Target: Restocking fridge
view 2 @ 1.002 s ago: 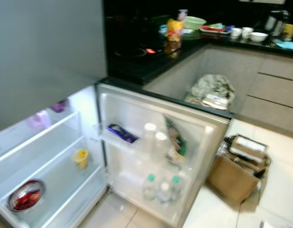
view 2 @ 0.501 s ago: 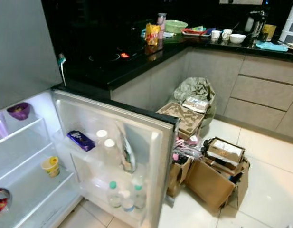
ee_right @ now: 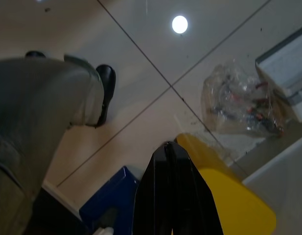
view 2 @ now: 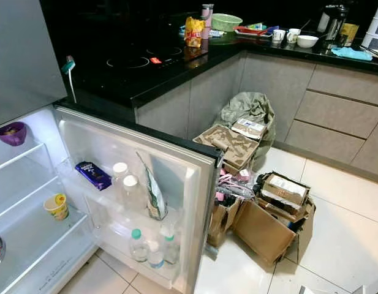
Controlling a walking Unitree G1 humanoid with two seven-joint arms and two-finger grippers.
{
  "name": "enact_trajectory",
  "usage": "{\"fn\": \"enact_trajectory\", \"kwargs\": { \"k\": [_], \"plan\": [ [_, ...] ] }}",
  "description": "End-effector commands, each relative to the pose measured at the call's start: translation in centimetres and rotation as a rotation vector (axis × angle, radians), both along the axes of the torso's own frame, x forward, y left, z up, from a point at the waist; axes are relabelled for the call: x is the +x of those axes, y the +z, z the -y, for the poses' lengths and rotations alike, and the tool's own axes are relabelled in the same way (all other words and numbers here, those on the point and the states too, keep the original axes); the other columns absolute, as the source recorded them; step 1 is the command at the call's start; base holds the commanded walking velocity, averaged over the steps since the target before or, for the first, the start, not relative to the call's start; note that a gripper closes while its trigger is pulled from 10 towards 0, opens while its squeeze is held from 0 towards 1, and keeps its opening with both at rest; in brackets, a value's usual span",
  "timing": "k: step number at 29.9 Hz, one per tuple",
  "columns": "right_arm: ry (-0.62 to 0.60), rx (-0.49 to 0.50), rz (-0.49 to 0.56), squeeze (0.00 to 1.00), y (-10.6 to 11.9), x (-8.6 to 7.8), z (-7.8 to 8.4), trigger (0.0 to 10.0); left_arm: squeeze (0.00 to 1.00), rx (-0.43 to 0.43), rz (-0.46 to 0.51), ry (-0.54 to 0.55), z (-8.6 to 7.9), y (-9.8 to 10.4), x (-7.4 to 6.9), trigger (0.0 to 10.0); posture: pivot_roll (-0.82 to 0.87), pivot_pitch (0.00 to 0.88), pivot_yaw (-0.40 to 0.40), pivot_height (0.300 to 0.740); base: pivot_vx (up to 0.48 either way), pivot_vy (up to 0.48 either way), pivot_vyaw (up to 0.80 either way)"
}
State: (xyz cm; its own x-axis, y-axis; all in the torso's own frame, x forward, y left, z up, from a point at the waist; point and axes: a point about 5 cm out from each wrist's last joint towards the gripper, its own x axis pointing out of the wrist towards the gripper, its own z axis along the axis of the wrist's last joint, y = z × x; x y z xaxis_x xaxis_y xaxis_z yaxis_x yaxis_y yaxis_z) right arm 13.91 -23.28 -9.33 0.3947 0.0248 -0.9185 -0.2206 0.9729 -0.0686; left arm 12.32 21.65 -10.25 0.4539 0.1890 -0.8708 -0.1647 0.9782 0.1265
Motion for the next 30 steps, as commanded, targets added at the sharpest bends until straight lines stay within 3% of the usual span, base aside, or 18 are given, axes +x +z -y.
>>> {"fn": "enact_trajectory", "kwargs": {
  "k": [1,3,4,9,10,12,13,17,19,21,22,24,25,27,28,30],
  "plan": [
    [-0.008,0.017,0.034,0.00,0.2,0.6,-0.2,10.0,0.00,0.033,0.043,-0.007,-0.7,0.5,0.9,10.0,-0.09,0.016,-0.016,0.740,0.000,0.000,0.00],
    [-0.010,0.042,0.067,0.00,0.5,1.2,-0.4,10.0,0.00,0.042,0.127,0.000,-0.9,1.3,2.7,10.0,-0.09,0.016,-0.016,0.740,0.000,0.000,0.00],
    [-0.010,0.042,0.067,0.00,0.5,1.2,-0.4,10.0,0.00,0.042,0.127,0.000,-0.9,1.3,2.7,10.0,-0.09,0.016,-0.016,0.740,0.000,0.000,0.00],
    [-0.050,0.111,0.169,0.00,1.7,3.2,0.2,10.0,0.00,0.085,0.340,0.069,-2.2,4.3,7.8,10.0,-0.09,0.014,-0.012,0.740,0.000,0.000,0.00],
    [-0.042,0.140,0.184,0.00,1.9,3.5,0.3,10.0,0.00,0.086,0.368,0.075,-2.3,4.7,8.5,10.0,-0.09,0.014,-0.012,0.740,0.000,0.000,0.00],
    [-0.042,0.140,0.184,0.00,1.9,3.5,0.3,10.0,0.00,0.086,0.368,0.075,-2.3,4.7,8.5,10.0,-0.09,0.014,-0.012,0.740,0.000,0.000,0.00],
    [-0.022,0.262,0.227,0.00,2.6,4.1,0.4,10.0,0.00,0.088,0.438,0.093,-2.7,5.8,10.0,10.0,-0.09,0.017,-0.007,0.740,0.000,0.000,0.00],
    [0.071,0.611,0.307,0.00,4.6,5.3,0.1,10.0,0.00,0.094,0.529,0.100,-3.1,7.5,12.0,10.0,-0.09,0.023,-0.007,0.740,0.000,0.000,0.00],
    [0.108,0.649,0.318,0.00,5.1,5.6,0.2,10.0,0.00,0.093,0.543,0.101,-3.1,7.7,12.2,10.0,-0.09,0.023,-0.007,0.740,0.000,0.000,0.00],
    [0.232,0.760,0.331,0.00,6.4,6.5,-0.1,10.0,0.00,0.084,0.567,0.096,-3.0,8.1,12.8,10.0,-0.10,0.025,-0.003,0.740,0.000,0.000,0.00],
    [0.232,0.760,0.331,0.00,6.4,6.5,-0.1,10.0,0.00,0.084,0.567,0.096,-3.0,8.1,12.8,10.0,-0.10,0.025,-0.003,0.740,0.000,0.000,0.00],
    [0.378,0.846,0.332,0.00,7.7,7.2,-0.7,10.0,0.00,0.077,0.562,0.086,-2.7,8.0,12.7,10.0,-0.10,0.025,-0.001,0.740,0.000,0.000,0.00],
    [0.378,0.846,0.332,0.00,7.7,7.2,-0.7,10.0,0.00,0.077,0.562,0.086,-2.7,8.0,12.7,10.0,-0.10,0.025,-0.001,0.740,0.000,0.000,0.00],
    [0.607,0.966,0.335,0.00,9.9,8.2,-2.6,10.0,0.00,0.068,0.497,0.074,-2.3,6.8,11.4,10.0,-0.10,0.030,0.003,0.740,0.000,0.000,0.00],
    [0.607,0.966,0.335,0.00,9.9,8.2,-2.6,10.0,0.00,0.068,0.497,0.074,-2.3,6.8,11.4,10.0,-0.10,0.030,0.003,0.740,0.000,0.000,0.00],
    [0.749,1.014,0.336,0.00,11.3,8.7,-4.1,10.0,0.00,0.065,0.439,0.077,-2.1,5.7,10.0,10.0,-0.10,0.031,0.006,0.740,0.000,0.000,0.00]
  ]
}}
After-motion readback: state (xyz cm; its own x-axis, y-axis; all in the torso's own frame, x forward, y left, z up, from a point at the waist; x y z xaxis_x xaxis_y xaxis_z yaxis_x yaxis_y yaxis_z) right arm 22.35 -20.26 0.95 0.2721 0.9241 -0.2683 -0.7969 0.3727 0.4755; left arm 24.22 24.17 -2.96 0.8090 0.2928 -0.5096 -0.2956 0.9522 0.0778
